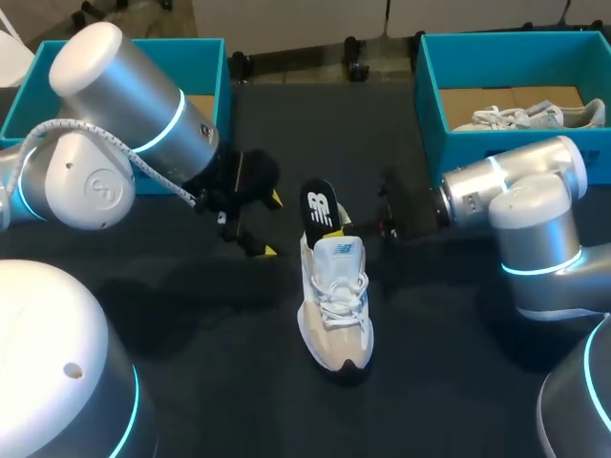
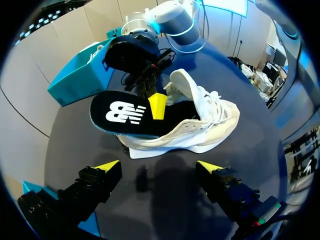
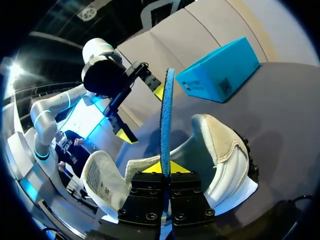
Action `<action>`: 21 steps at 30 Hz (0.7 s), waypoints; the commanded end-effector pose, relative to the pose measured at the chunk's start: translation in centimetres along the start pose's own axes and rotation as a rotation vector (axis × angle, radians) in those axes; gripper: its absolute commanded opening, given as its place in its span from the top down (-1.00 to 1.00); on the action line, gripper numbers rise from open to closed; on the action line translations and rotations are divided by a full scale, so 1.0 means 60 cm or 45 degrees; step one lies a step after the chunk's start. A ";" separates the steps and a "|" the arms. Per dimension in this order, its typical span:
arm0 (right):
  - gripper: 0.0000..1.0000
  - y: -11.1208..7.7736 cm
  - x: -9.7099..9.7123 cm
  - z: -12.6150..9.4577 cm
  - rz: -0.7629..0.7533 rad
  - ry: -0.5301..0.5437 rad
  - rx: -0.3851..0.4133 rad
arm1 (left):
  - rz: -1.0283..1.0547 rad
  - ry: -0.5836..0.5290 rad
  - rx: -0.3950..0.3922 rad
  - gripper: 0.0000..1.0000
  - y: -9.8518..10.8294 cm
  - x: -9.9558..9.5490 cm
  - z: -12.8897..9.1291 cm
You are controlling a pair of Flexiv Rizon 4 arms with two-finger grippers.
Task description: Take the shoe out of the shoebox, open the shoe tongue, remove and reinsert the insole, then place the shoe into the shoebox
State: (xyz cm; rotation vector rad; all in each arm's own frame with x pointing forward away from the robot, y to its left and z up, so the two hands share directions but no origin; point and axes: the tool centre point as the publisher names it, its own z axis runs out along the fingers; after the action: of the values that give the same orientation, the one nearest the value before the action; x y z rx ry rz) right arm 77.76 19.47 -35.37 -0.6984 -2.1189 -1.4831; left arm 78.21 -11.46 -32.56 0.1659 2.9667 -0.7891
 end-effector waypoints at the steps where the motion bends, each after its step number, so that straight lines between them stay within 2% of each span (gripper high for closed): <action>1: 1.00 -0.002 -0.002 0.007 0.004 -0.001 0.010 | 0.004 0.011 -0.010 -1.00 -0.001 0.004 0.004; 6: 1.00 0.012 0.000 0.003 -0.027 -0.012 0.006 | 0.001 0.049 -0.017 -1.00 0.003 0.012 0.010; 8: 0.88 0.015 0.000 0.001 -0.036 -0.015 0.007 | 0.004 0.064 -0.021 -1.00 0.003 0.016 0.013; 10: 0.52 0.019 0.001 0.000 -0.044 -0.016 0.007 | 0.009 0.078 -0.025 -1.00 0.002 0.021 0.016; 11: 0.43 0.020 0.001 -0.001 -0.046 -0.016 0.007 | 0.011 0.083 -0.025 -1.00 0.002 0.023 0.017; 16: 0.35 0.028 0.005 -0.002 -0.067 -0.022 0.007 | 0.010 0.093 -0.027 -1.00 0.002 0.026 0.022; 21: 0.39 0.039 0.006 -0.004 -0.091 -0.030 0.008 | 0.009 0.096 -0.028 -1.00 0.002 0.028 0.025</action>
State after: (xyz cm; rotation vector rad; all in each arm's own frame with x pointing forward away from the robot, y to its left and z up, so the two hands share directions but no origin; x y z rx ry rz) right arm 78.94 19.85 -33.69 -0.6454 -2.1791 -1.5180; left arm 76.66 -11.83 -33.87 0.2101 3.0424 -0.7685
